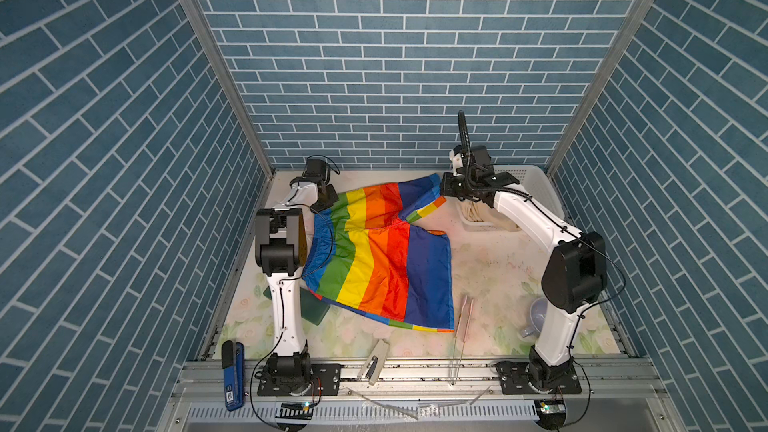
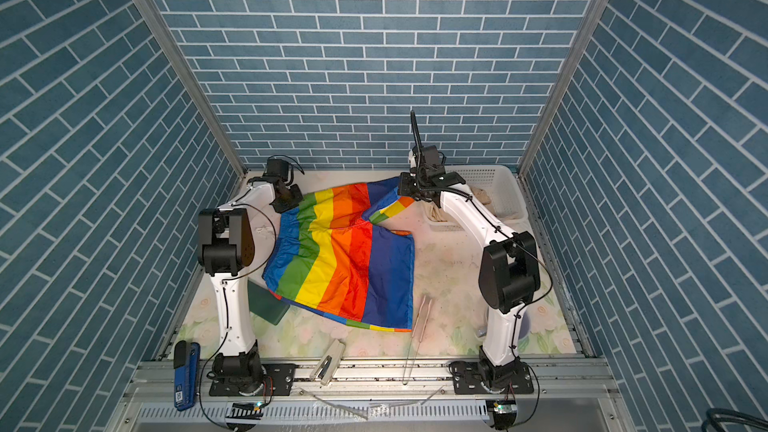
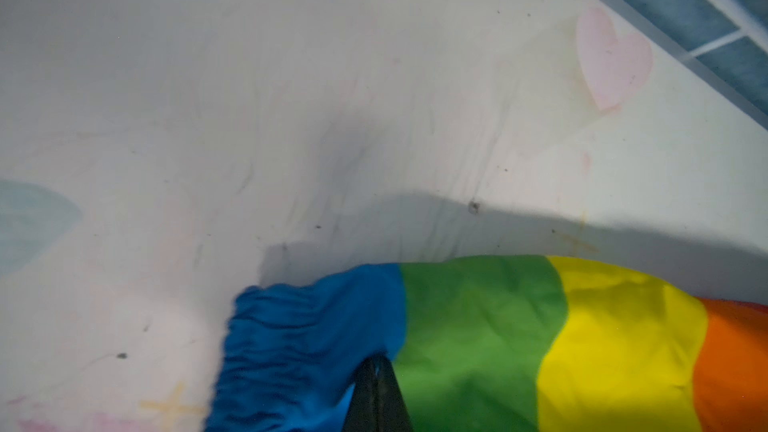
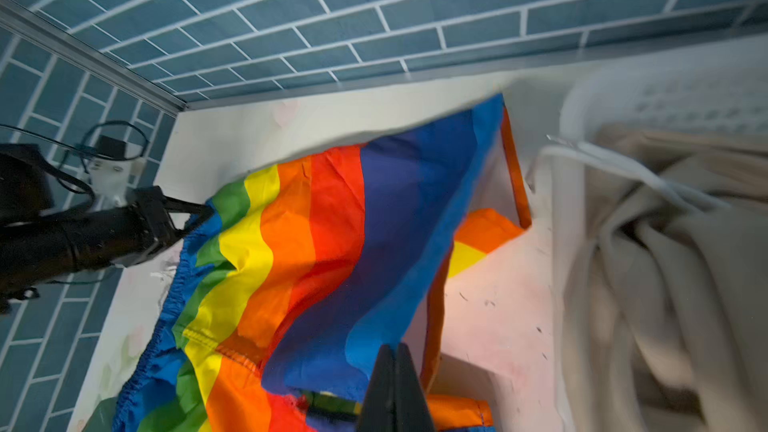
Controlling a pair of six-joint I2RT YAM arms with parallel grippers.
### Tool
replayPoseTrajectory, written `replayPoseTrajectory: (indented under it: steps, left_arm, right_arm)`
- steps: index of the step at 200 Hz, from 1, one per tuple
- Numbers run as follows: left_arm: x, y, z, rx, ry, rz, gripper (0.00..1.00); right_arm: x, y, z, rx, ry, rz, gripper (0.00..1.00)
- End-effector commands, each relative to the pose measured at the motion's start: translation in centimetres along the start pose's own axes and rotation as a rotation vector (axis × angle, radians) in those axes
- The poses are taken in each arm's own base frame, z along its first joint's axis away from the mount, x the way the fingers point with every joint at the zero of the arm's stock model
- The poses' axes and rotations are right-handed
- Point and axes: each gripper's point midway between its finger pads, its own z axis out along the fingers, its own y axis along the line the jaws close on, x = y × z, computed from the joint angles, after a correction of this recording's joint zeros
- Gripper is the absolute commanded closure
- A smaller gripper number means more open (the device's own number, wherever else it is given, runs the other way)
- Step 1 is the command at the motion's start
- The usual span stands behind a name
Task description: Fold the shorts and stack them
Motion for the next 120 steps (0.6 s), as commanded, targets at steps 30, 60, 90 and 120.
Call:
replayPoseTrajectory:
  steps: [30,60,90,120]
  left_arm:
    - [-3.0,2.4,-4.0,-0.022,-0.089,-0.053,1.00]
    - [-2.0,2.4,-3.4,-0.003,-0.065,-0.077,1.00]
    - [-1.2,2.8,-3.4,-0.002,-0.062,-0.089,1.00]
    - [-0.7,3.1,-3.8,-0.011,-0.061,-0.091,1.00]
  right_arm:
    - [9.1,-4.4,2.5,0.100,0.202,0.090,1.00]
    - [10.7,-6.2,3.1,0.177,0.235,0.092,1.00]
    - [11.7,-10.4,2.8,0.399,0.244,0.055,1.00]
    - [11.8,-11.7,3.5,0.461,0.247,0.032,1.00]
